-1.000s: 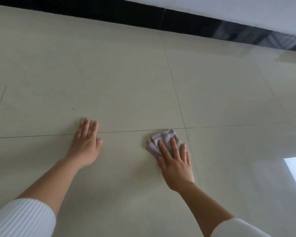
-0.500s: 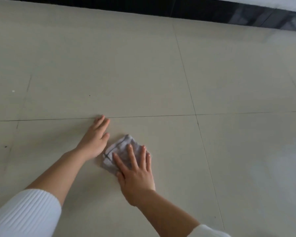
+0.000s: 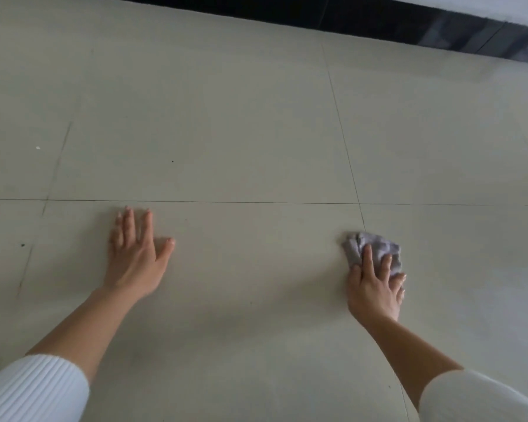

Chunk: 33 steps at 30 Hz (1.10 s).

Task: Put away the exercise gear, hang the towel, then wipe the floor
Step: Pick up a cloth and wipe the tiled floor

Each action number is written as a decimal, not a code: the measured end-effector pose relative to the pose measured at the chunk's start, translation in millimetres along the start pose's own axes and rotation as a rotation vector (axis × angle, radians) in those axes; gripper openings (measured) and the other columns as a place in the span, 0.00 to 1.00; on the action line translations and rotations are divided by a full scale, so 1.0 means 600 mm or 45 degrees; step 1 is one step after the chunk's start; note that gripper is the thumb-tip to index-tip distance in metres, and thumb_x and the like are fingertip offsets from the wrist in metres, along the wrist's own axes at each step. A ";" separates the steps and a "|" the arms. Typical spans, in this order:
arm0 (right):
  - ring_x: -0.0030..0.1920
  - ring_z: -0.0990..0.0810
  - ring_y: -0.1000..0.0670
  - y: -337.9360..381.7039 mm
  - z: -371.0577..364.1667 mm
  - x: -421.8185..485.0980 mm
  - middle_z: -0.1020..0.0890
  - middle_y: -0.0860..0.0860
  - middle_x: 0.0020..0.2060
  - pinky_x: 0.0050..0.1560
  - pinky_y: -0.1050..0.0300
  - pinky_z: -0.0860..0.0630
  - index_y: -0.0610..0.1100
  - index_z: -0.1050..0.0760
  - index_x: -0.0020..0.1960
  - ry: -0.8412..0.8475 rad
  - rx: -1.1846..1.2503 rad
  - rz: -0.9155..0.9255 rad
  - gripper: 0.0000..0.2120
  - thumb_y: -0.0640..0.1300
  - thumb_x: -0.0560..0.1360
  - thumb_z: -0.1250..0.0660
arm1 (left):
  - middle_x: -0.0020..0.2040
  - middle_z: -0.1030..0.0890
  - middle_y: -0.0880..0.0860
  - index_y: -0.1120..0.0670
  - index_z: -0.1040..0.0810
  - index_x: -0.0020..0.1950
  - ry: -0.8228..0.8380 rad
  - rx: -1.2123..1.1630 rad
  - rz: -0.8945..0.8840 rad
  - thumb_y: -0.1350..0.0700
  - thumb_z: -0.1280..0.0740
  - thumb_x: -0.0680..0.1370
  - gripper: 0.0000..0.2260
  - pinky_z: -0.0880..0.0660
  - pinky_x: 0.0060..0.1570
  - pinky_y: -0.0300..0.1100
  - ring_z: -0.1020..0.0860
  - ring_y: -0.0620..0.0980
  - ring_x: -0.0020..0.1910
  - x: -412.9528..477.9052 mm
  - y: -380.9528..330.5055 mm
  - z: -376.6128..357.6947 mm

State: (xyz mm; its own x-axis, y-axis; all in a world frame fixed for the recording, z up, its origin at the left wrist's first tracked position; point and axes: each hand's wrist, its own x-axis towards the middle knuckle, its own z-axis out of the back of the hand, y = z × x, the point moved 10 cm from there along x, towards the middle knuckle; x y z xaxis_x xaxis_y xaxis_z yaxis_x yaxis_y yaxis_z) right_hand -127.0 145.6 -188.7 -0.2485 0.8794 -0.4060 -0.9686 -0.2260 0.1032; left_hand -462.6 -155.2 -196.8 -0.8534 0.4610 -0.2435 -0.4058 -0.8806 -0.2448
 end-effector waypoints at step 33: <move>0.75 0.66 0.37 0.709 -0.129 -0.075 0.62 0.52 0.77 0.74 0.42 0.62 0.65 0.58 0.76 0.243 -0.547 1.478 0.24 0.55 0.82 0.55 | 0.75 0.71 0.53 0.52 0.66 0.76 0.234 -0.215 0.159 0.44 0.53 0.77 0.33 0.67 0.71 0.46 0.73 0.45 0.71 0.020 0.047 -0.023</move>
State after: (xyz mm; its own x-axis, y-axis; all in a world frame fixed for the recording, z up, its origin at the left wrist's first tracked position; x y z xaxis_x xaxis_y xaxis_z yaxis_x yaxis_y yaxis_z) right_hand -527.8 -22.7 -196.9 -0.9153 0.0036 -0.4027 -0.0911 -0.9759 0.1985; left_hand -479.6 -173.3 -219.8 -0.8133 0.3759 -0.4440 -0.2279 -0.9081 -0.3513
